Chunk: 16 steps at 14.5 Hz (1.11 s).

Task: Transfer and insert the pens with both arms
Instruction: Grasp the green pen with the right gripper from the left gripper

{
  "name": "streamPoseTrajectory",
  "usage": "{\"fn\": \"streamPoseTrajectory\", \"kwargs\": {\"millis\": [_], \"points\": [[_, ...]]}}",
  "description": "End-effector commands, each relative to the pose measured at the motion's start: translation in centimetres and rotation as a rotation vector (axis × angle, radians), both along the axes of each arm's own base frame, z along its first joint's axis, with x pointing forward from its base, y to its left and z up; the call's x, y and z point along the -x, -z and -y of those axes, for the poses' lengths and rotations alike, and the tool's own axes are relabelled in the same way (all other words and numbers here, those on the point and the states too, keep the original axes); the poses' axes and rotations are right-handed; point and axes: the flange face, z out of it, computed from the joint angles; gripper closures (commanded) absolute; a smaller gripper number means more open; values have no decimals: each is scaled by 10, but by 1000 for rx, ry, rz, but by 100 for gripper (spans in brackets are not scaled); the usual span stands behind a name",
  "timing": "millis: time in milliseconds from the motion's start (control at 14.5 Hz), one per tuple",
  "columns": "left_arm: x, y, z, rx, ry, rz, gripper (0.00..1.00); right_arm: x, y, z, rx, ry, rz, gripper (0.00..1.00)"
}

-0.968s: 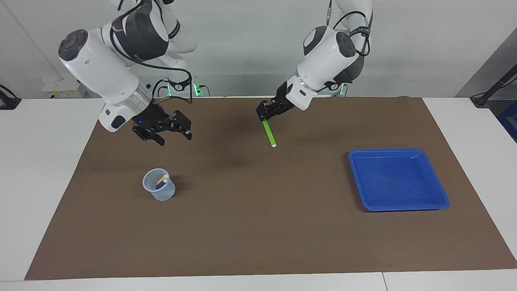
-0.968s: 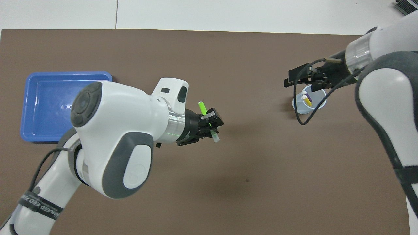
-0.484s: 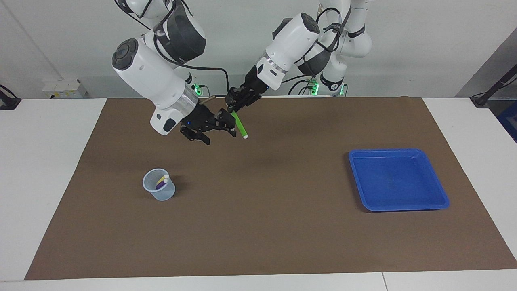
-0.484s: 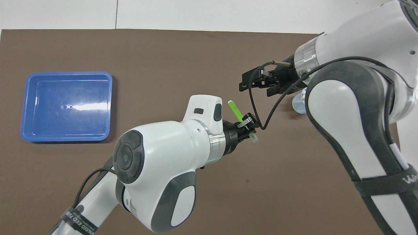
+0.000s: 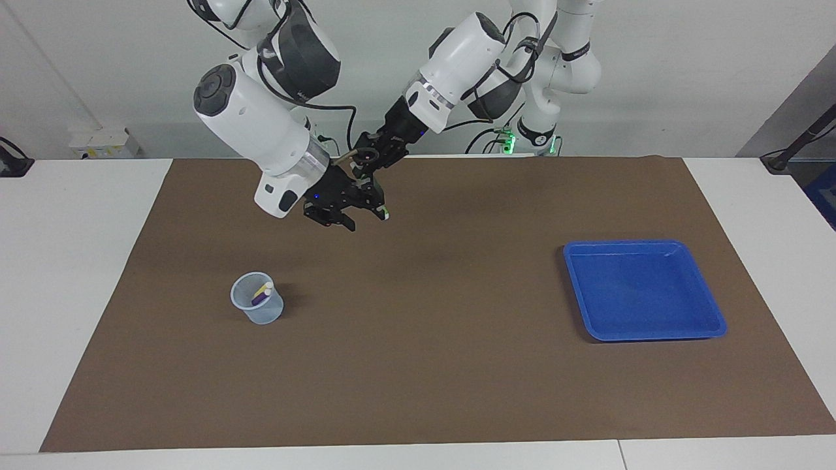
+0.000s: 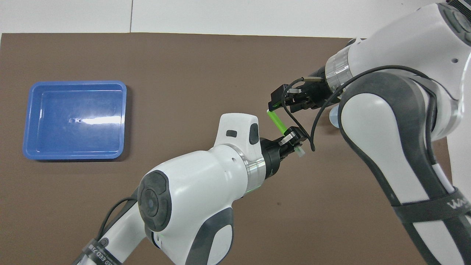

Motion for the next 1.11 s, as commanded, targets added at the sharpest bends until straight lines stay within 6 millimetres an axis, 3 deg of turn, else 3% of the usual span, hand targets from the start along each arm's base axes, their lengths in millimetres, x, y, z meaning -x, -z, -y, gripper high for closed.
{"fn": "streamPoseTrajectory", "kwargs": {"millis": [0, 207, 484, 1037], "points": [[2, 1, 2, 24, -25, 8, 100, 7, 1, -2, -22, -38, -19, 37], [3, 1, 3, 26, -23, 13, 100, 7, -4, -3, -42, -34, -18, 37], [-2, -1, -1, 37, -42, 32, 100, 18, -17, 2, -45, -71, -26, 50], [-4, 0, 1, 53, -60, 54, 100, 21, -20, -4, -46, -88, -20, 59]]}}
